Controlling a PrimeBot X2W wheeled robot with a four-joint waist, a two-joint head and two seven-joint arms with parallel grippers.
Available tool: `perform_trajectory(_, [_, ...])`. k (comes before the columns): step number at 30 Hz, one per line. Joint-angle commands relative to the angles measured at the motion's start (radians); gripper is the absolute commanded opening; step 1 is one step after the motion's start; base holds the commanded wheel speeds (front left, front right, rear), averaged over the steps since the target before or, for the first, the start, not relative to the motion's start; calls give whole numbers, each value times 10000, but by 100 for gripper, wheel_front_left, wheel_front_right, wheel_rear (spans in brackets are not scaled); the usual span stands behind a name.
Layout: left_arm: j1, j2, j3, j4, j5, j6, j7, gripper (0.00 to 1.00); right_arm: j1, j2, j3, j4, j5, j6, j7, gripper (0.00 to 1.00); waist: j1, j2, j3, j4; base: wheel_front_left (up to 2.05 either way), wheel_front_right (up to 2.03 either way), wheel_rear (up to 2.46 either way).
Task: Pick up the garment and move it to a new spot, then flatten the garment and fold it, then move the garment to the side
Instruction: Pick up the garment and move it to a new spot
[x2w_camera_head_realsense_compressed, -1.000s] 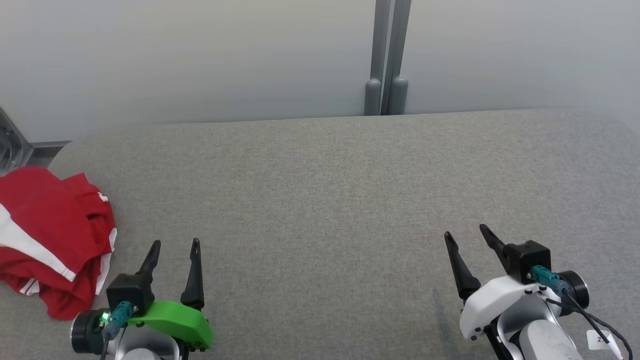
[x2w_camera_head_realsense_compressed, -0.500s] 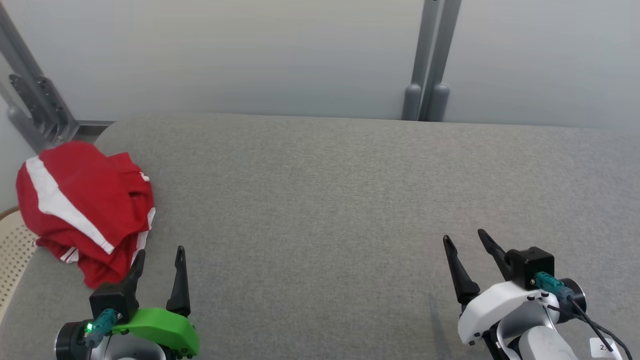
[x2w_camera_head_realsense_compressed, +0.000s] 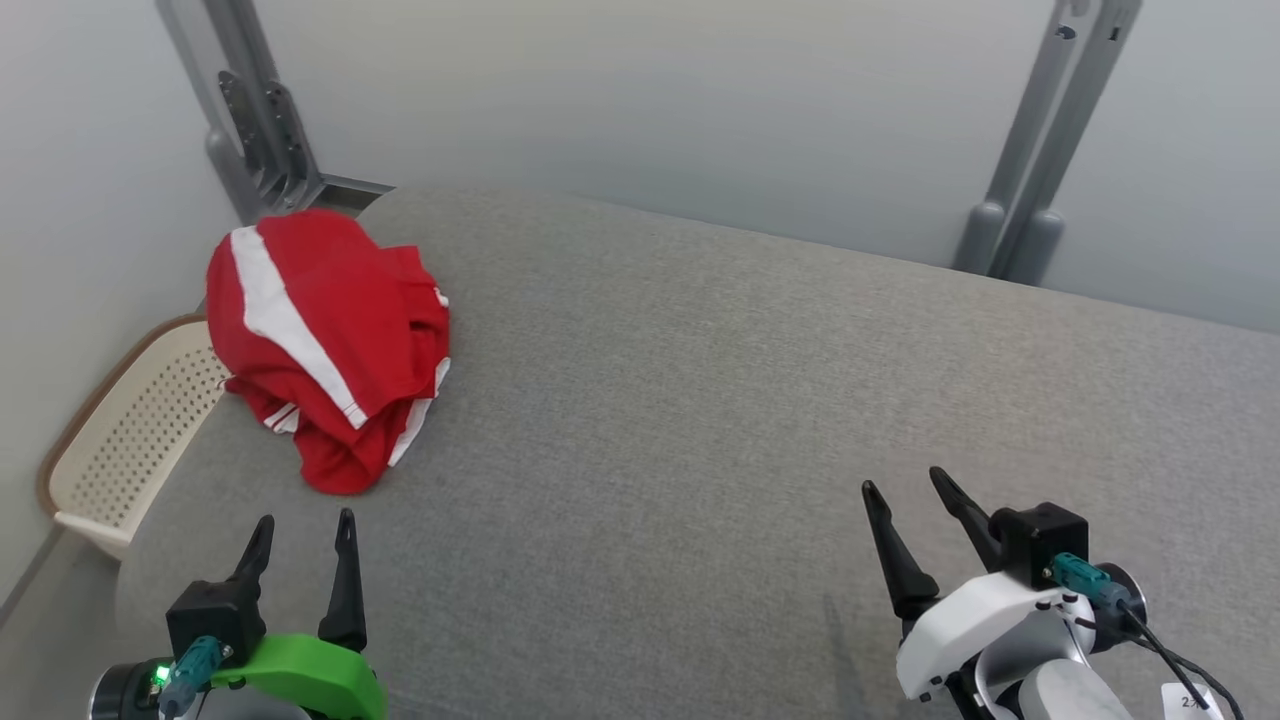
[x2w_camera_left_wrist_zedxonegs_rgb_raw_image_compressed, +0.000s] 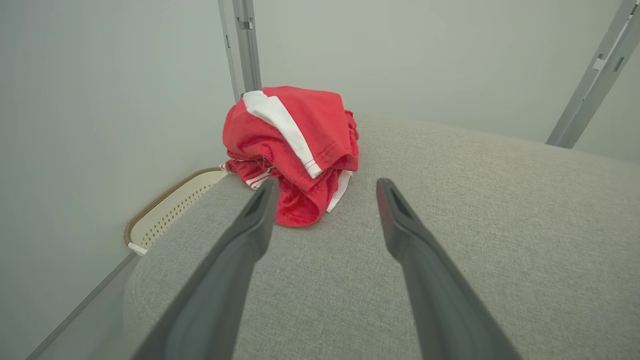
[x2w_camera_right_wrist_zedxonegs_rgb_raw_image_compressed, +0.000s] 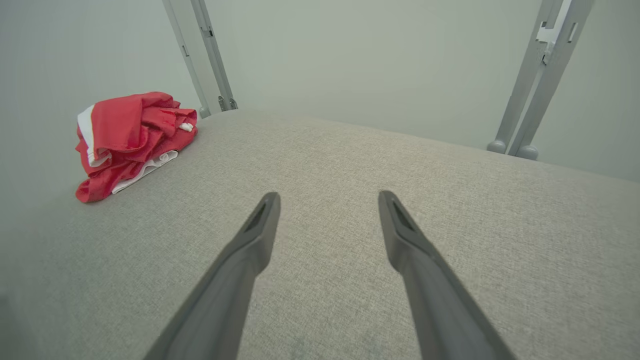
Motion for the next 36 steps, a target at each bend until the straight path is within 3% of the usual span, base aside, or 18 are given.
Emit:
perform_trajectory(1, [121,65,20,-53,-37,55,-3,100,-44,-21,37,37,50,1,-65,100,0,0,61,582,0,0,0])
perform_trajectory(14, [123,131,105,-324,25,266,-387,100,-204,-25,425,309,285,1,-231,100,0,0,53,1277,0,0,0])
perform_trajectory(19, [-369,-150,245,-251,-652,-195,-452,100,-184,-26,321,262,220,1,-224,100,0,0,148,1423,0,0,0])
perform_trajectory(22, [-1175,-147,91,379,-988,-564,339,100,-168,-24,191,126,114,1,-98,100,0,0,347,1508,0,0,0])
perform_trajectory(25, [-2393,-211,-68,1139,-1084,-530,1385,100,-288,-32,163,-101,-80,1,109,100,0,0,743,1442,0,0,0])
perform_trajectory(36, [-6563,232,-240,3483,-1429,-1021,4396,100,-1079,-692,710,-1317,-436,1,1203,100,0,0,2775,412,0,0,0])
